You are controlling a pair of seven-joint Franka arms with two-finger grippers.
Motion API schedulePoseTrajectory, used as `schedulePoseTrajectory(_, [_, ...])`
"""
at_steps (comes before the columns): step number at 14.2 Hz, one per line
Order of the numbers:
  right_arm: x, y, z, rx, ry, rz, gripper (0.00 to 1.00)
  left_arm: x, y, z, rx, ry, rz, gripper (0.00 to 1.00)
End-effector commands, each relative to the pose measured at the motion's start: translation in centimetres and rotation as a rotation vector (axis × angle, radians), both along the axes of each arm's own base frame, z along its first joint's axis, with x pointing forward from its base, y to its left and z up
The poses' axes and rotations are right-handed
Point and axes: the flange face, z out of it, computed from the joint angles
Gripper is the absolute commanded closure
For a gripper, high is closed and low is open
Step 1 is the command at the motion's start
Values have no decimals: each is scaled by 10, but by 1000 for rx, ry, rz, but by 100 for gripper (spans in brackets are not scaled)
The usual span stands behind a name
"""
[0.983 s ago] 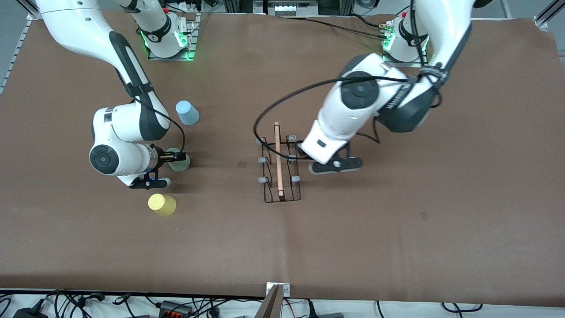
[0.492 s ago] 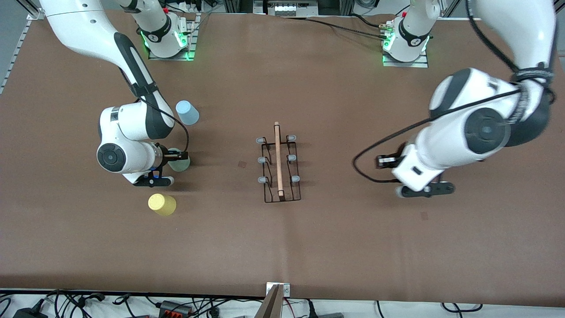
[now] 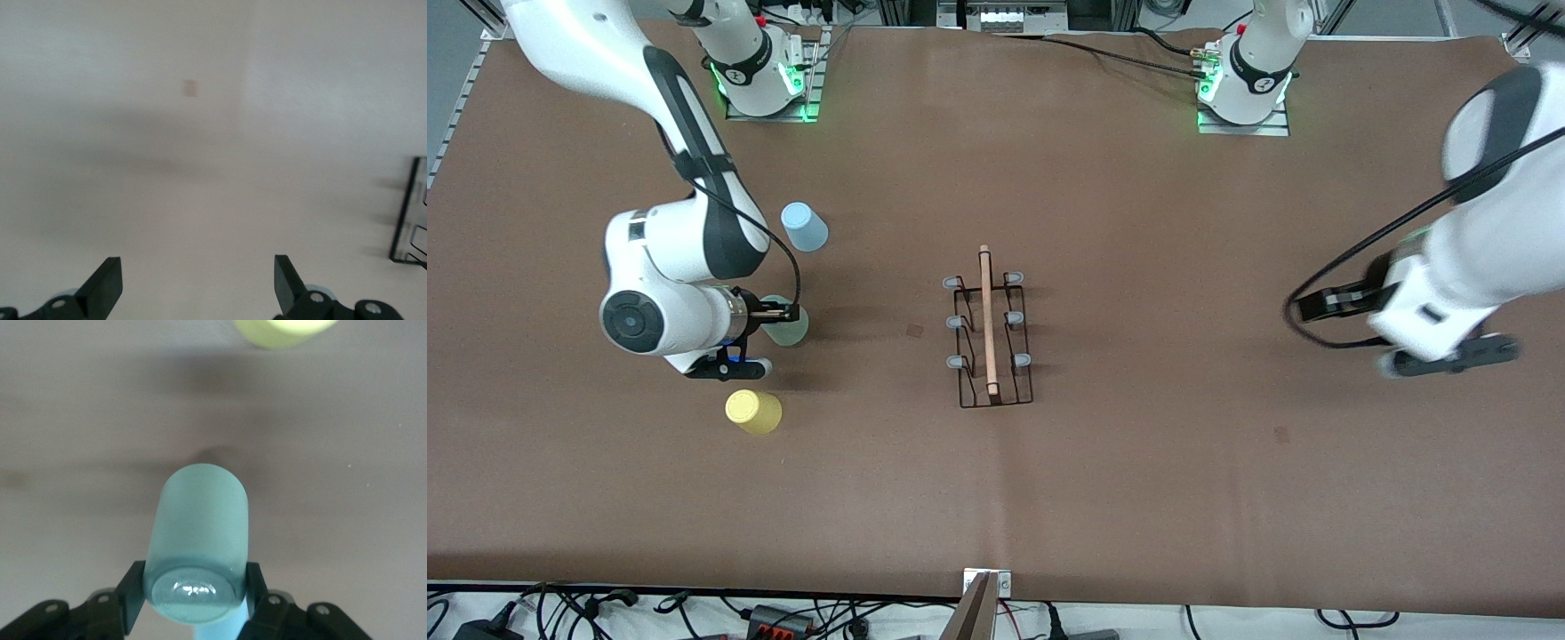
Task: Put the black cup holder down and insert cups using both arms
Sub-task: 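Carry the teal cup with the right gripper and insert it into the holder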
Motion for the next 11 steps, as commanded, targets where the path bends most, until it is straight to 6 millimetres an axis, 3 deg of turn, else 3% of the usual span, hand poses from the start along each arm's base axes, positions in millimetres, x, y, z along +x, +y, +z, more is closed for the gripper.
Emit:
schedulePoseTrajectory(1, [7,48,80,81,-12,24,83,-37,58,52,2,-51,-52,0])
schedulePoseTrajectory(2, [4,68,96,124,-14,34,83,-50,68,57,6,-43,-90,0])
schedulePoseTrajectory(4, [-11,114,105,160,-4,16,83,-72,85,66,8,-45,-101,0])
schedulePoseTrajectory(5, [-19,139,110,155,-13,22,83,-79,104,73,7,-49,-117,0])
schedulePoseTrajectory(6, [-28,164,112,147,-14,24,83,-82,107,72,3,-39,-156,0])
schedulePoseTrajectory(9, [-44,212,111,151,-60,9,83,-104,102,53,-10,0,-168,0])
schedulePoseTrajectory(11, [-50,234,97,143,-66,-4,83,-103,85,39,-19,21,-200,0])
